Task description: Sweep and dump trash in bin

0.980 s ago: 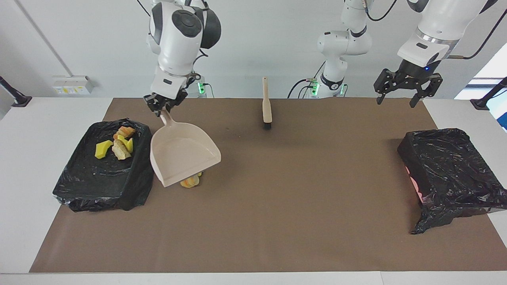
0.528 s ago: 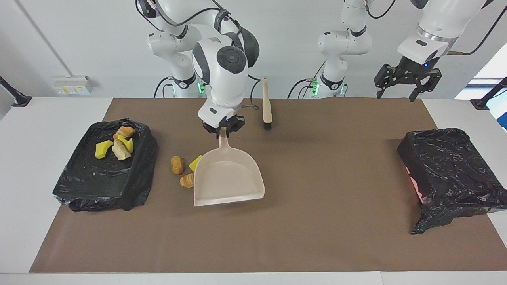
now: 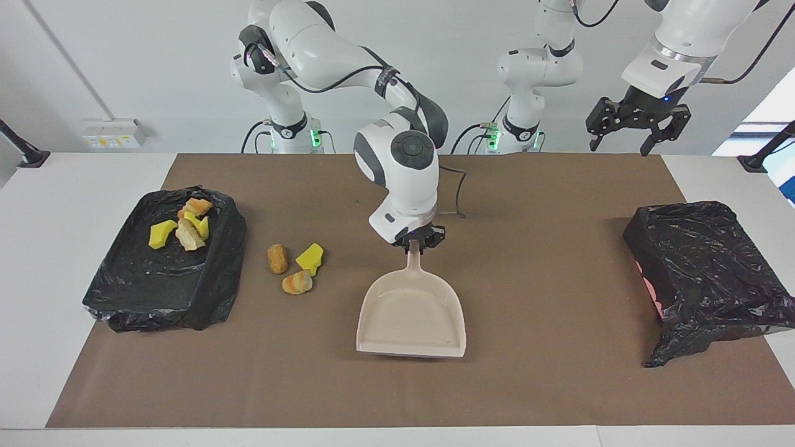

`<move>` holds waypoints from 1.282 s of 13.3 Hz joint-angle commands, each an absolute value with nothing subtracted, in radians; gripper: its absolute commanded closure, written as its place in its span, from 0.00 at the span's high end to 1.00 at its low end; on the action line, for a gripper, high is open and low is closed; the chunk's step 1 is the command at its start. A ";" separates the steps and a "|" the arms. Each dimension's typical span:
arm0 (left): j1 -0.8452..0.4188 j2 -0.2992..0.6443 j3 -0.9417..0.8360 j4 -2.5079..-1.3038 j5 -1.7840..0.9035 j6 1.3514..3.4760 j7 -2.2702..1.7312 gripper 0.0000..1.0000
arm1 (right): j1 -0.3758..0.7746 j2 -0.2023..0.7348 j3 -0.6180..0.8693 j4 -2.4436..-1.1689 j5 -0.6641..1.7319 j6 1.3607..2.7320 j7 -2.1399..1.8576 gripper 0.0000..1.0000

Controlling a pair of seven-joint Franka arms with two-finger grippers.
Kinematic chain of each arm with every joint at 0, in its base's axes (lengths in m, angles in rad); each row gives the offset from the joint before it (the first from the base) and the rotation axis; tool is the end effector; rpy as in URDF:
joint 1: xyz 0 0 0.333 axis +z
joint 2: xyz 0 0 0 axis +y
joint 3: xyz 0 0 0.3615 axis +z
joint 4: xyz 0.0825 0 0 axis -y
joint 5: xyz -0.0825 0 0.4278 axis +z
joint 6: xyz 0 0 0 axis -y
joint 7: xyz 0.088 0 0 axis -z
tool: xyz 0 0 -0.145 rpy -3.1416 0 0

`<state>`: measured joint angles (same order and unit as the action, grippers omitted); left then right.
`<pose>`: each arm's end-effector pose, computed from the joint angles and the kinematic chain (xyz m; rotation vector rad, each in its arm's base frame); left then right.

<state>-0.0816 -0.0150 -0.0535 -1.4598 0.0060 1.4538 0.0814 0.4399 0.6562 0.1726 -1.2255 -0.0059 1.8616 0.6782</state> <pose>0.5752 -0.0775 0.6871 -3.1168 0.3376 -0.0144 0.6759 0.4340 0.3755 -3.0632 0.1512 0.1054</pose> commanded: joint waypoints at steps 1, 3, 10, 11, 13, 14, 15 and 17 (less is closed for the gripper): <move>-0.061 -0.032 -0.057 -1.480 -0.002 1.463 0.100 1.00 | 0.440 0.689 0.183 -1.207 0.020 1.893 0.681 0.00; -0.049 -0.037 -0.049 -1.477 0.000 1.448 0.101 1.00 | 0.455 0.709 0.183 -1.213 0.025 1.931 0.677 0.00; -0.146 -0.064 0.066 -1.480 -0.002 1.428 0.109 1.00 | 0.479 0.718 0.187 -1.216 0.026 1.957 0.675 1.00; -0.152 -0.064 0.067 -1.482 -0.002 1.428 0.109 1.00 | 0.469 0.675 0.189 -1.219 0.029 1.933 0.676 1.00; -0.138 -0.051 0.066 -1.485 -0.012 1.434 0.110 1.00 | 0.468 0.614 0.189 -1.261 0.054 1.901 0.678 1.00; -0.137 -0.052 0.066 -1.488 -0.012 1.433 0.109 1.00 | 0.459 0.592 0.190 -1.284 0.052 1.878 0.675 1.00; -0.137 -0.052 0.066 -1.486 -0.012 1.431 0.106 1.00 | 0.453 0.565 0.190 -1.296 0.051 1.847 0.666 1.00; -0.135 -0.052 0.066 -1.486 -0.012 1.431 0.101 1.00 | 0.454 0.493 0.192 -1.343 0.054 1.801 0.658 1.00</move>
